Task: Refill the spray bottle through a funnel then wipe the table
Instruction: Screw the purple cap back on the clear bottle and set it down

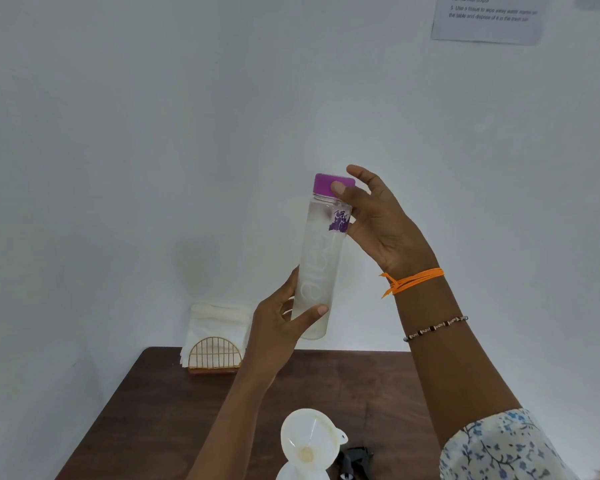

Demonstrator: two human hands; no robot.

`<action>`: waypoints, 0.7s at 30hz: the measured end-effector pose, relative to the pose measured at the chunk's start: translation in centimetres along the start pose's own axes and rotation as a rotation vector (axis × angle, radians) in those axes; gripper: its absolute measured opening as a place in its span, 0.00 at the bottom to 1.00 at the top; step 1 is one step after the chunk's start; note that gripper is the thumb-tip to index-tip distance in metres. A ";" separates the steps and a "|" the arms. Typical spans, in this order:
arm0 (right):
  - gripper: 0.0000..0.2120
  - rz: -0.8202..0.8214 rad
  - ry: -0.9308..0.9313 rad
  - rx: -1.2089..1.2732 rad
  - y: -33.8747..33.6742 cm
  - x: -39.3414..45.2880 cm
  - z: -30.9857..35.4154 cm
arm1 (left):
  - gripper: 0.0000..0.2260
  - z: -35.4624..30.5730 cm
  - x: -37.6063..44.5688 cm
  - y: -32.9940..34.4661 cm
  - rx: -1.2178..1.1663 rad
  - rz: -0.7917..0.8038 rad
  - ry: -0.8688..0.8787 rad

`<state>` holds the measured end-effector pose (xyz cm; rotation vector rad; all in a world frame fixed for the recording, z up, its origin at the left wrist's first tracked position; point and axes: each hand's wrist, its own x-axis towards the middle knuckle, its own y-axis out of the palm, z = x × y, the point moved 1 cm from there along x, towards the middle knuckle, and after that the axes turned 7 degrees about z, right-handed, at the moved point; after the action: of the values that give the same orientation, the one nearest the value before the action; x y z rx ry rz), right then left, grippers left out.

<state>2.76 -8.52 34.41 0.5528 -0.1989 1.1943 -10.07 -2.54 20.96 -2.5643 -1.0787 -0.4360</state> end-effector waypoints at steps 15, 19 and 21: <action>0.26 0.022 0.015 -0.015 0.2 -0.2 0.1 | 0.26 -0.3 -0.2 -0.1 -0.006 0.024 -0.004; 0.30 0.078 0.028 0.058 0.4 -0.2 0.2 | 0.24 -0.8 -0.2 -0.4 -0.048 0.081 -0.018; 0.30 0.140 0.020 0.056 0.4 -0.2 0.3 | 0.25 -0.6 -0.2 -0.6 -0.078 0.145 -0.034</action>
<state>2.34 -8.74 34.67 0.5837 -0.1902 1.3443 -10.78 -2.49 21.48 -2.7053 -0.8958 -0.4065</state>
